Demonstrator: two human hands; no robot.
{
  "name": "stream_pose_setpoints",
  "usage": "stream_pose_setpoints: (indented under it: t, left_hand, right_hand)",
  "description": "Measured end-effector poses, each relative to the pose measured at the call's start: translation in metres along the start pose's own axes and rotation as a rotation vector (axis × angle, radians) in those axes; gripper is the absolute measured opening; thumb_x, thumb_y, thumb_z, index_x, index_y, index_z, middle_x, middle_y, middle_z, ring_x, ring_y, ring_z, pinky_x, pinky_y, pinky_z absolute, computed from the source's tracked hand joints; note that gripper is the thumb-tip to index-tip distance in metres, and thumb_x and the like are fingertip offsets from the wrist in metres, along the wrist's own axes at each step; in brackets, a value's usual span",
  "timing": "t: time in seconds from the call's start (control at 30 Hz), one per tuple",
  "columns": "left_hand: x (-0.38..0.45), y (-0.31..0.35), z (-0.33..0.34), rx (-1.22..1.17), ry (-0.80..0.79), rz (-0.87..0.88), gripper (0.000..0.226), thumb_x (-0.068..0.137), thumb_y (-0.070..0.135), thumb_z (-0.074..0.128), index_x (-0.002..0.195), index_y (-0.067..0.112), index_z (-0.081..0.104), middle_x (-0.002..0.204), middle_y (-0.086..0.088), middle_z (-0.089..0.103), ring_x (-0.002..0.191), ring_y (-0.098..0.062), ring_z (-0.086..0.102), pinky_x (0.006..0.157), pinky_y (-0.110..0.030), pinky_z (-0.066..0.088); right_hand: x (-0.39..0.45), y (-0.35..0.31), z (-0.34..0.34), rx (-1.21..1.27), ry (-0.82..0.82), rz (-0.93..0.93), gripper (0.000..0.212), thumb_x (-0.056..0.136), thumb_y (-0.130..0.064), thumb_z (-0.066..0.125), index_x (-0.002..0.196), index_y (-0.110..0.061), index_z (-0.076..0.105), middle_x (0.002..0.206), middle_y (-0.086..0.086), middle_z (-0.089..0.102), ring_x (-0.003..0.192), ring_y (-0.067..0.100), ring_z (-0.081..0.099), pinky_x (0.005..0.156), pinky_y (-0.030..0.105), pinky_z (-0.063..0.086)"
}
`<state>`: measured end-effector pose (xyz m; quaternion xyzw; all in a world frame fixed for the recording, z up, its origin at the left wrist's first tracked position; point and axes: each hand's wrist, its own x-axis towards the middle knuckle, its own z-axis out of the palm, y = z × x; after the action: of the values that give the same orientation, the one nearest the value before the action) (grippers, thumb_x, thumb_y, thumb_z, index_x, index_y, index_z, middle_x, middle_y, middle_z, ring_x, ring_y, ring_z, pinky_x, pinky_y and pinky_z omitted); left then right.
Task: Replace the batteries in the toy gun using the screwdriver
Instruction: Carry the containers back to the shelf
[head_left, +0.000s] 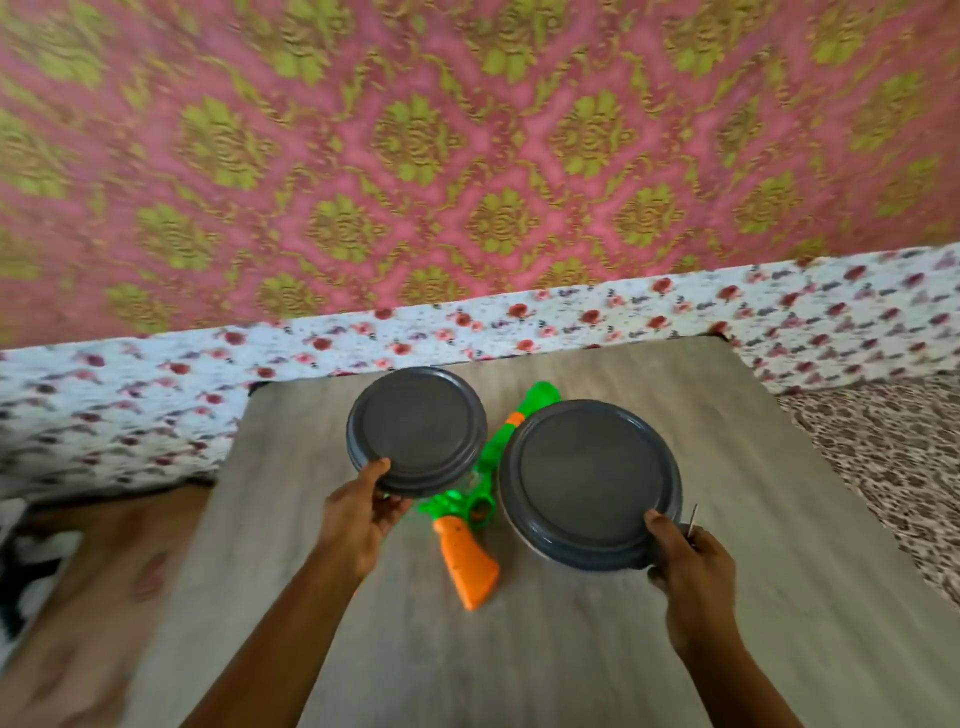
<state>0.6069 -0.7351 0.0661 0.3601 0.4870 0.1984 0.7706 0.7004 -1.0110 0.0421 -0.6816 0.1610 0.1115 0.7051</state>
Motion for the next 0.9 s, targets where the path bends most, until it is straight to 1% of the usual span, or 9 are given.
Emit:
stream_pose_setpoints:
  t: [0.1, 0.17, 0.23, 0.33, 0.4, 0.47, 0.7, 0.77, 0.9]
  left_hand:
    - [-0.004, 0.01, -0.031, -0.066, 0.031, 0.012, 0.011, 0.091, 0.013, 0.058, 0.085, 0.004, 0.054, 0.084, -0.013, 0.056, 0.077, -0.021, 0.057, 0.053, -0.027, 0.059]
    - [-0.005, 0.014, -0.043, -0.107, 0.036, 0.021, 0.011, 0.092, 0.012, 0.056, 0.083, 0.005, 0.055, 0.085, -0.013, 0.057, 0.078, -0.021, 0.057, 0.05, -0.026, 0.058]
    - [-0.007, 0.015, -0.059, -0.124, 0.044, 0.033, 0.009, 0.092, 0.013, 0.056, 0.085, 0.006, 0.056, 0.089, -0.013, 0.058, 0.08, -0.021, 0.058, 0.06, -0.031, 0.059]
    - [-0.011, 0.016, -0.081, -0.146, 0.054, 0.051, 0.008, 0.092, 0.014, 0.056, 0.088, 0.008, 0.057, 0.094, -0.012, 0.06, 0.084, -0.022, 0.06, 0.077, -0.035, 0.049]
    - [-0.013, 0.014, -0.096, -0.185, 0.086, 0.054, 0.009, 0.092, 0.015, 0.056, 0.091, 0.006, 0.057, 0.097, -0.013, 0.06, 0.085, -0.022, 0.06, 0.081, -0.036, 0.047]
    - [-0.018, 0.013, -0.111, -0.216, 0.114, 0.061, 0.017, 0.092, 0.016, 0.056, 0.103, 0.003, 0.055, 0.102, -0.014, 0.059, 0.085, -0.022, 0.06, 0.085, -0.036, 0.045]
    - [-0.029, 0.018, -0.156, -0.275, 0.191, 0.11, 0.029, 0.095, 0.015, 0.051, 0.122, 0.008, 0.048, 0.113, -0.013, 0.054, 0.084, -0.019, 0.058, 0.087, -0.034, 0.043]
    - [-0.031, 0.029, -0.172, -0.27, 0.161, 0.143, 0.035, 0.094, 0.016, 0.051, 0.129, 0.011, 0.048, 0.11, -0.009, 0.056, 0.087, -0.018, 0.059, 0.081, -0.032, 0.047]
    - [-0.024, 0.056, -0.217, -0.27, 0.143, 0.163, 0.039, 0.091, 0.019, 0.056, 0.128, 0.008, 0.051, 0.106, -0.01, 0.063, 0.09, -0.019, 0.062, 0.056, -0.026, 0.057]
  right_hand:
    - [-0.016, 0.0, 0.027, -0.034, -0.045, -0.015, 0.02, 0.083, -0.019, 0.066, 0.074, -0.006, 0.053, 0.07, 0.011, 0.053, 0.067, 0.023, 0.051, 0.065, 0.038, 0.045]
    - [-0.018, 0.0, 0.038, -0.052, -0.072, -0.03, 0.021, 0.082, -0.019, 0.067, 0.072, -0.006, 0.053, 0.07, 0.013, 0.053, 0.068, 0.025, 0.051, 0.067, 0.039, 0.045]
    - [-0.017, 0.0, 0.048, -0.067, -0.114, -0.053, 0.023, 0.081, -0.018, 0.069, 0.07, -0.007, 0.052, 0.068, 0.013, 0.051, 0.066, 0.024, 0.049, 0.064, 0.037, 0.044]
    - [-0.017, -0.002, 0.061, -0.068, -0.169, -0.064, 0.029, 0.079, -0.017, 0.07, 0.063, -0.01, 0.047, 0.062, 0.01, 0.045, 0.062, 0.022, 0.045, 0.059, 0.034, 0.041]
    - [-0.019, 0.0, 0.07, -0.058, -0.204, -0.074, 0.033, 0.079, -0.014, 0.07, 0.059, -0.013, 0.044, 0.058, 0.006, 0.043, 0.056, 0.019, 0.043, 0.052, 0.03, 0.037]
    - [-0.022, 0.003, 0.08, -0.046, -0.245, -0.061, 0.036, 0.079, -0.012, 0.07, 0.056, -0.014, 0.042, 0.054, 0.004, 0.041, 0.052, 0.017, 0.041, 0.048, 0.028, 0.033]
    - [-0.046, 0.017, 0.12, -0.115, -0.371, -0.039, 0.033, 0.08, -0.012, 0.068, 0.058, -0.012, 0.042, 0.053, 0.004, 0.039, 0.048, 0.016, 0.037, 0.043, 0.024, 0.031]
    - [-0.057, 0.018, 0.134, -0.123, -0.42, -0.022, 0.033, 0.08, -0.014, 0.067, 0.06, -0.011, 0.042, 0.054, 0.006, 0.036, 0.045, 0.016, 0.034, 0.039, 0.021, 0.029]
    - [-0.084, 0.021, 0.163, -0.068, -0.482, -0.05, 0.034, 0.082, -0.011, 0.065, 0.06, -0.013, 0.039, 0.049, 0.002, 0.035, 0.035, 0.006, 0.032, 0.034, 0.017, 0.027]
